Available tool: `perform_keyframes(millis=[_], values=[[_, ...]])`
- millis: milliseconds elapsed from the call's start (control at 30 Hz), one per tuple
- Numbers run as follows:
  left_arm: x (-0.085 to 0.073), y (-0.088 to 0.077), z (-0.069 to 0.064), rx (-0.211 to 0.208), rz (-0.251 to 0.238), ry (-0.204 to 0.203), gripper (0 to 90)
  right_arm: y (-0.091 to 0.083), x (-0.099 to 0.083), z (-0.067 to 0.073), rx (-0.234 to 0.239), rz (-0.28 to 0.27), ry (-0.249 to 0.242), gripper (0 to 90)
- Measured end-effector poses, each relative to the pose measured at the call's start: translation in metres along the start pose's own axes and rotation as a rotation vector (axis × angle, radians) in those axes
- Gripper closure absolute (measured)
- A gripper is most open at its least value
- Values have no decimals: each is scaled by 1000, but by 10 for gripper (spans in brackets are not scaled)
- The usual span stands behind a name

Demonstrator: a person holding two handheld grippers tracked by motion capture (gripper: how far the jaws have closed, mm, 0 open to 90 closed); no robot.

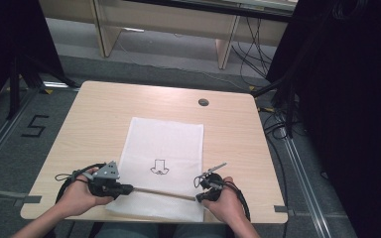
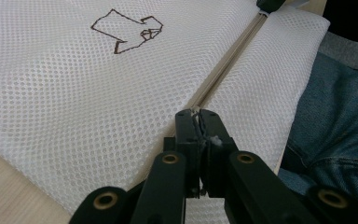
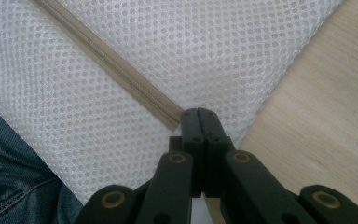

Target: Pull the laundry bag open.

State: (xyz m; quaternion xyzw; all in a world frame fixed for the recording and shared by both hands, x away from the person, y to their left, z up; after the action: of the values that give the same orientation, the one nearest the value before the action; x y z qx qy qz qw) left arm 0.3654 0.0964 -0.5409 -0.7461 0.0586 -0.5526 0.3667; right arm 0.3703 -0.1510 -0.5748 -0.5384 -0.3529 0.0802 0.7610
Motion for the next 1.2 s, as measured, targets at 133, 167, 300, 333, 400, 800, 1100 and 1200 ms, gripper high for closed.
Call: perform_keyframes(millis=[133,167,300,333,400,800,1100,1200], values=[[0,-1,-1,-7,-9,-27,872,0,-1,0,1,9,9,900],[0,-1,-2,-7,-11,-39,872,0,-1,0,1,9,9,900],[-1,0,-1,-1,-6,-34,872,-1,-1,0,0,10,-4,900],[-2,-1,0,3,0,-26,872,-1,-1,-1,-1,9,-1,900],[-1,-1,-1,-7,-12,-20,872,-1,-1,-1,-2,11,1,900],[-2,-1,0,-4,-8,-18,872,-1,-1,0,-2,14,4,900],[-2,-4,3,5,-22,-59,872,-1,-1,1,-3,14,-4,900],[-3,-7,5,13,-26,-54,872,-1,-1,0,1,15,-10,900]])
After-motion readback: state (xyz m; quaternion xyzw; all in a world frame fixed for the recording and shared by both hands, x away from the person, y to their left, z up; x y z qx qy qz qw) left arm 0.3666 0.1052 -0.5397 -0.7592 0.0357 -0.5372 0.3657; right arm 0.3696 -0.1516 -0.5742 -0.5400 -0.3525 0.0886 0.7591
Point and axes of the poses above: each handheld gripper's, and its own axes: y roughly forward along the jaws, x roughly out of its top, z roughly to its left, the point moved 10 cm from there along y, roughly forward along the jaws, and after that the axes turned 5 degrees about -z, right-handed, at the moved point
